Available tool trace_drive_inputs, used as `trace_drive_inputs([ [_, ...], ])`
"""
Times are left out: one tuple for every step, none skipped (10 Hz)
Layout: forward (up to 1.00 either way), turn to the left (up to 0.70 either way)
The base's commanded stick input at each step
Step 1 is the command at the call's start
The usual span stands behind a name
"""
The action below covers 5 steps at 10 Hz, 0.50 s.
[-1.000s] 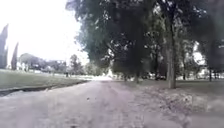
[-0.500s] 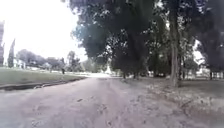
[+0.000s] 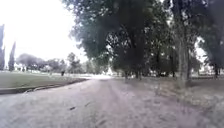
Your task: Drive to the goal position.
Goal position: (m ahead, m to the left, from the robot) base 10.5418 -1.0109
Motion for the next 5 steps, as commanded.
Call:
trace_drive_inputs([
  [1.00,0.00],
  [1.00,0.00],
  [1.00,0.00],
  [1.00,0.00],
  [1.00,0.00],
])
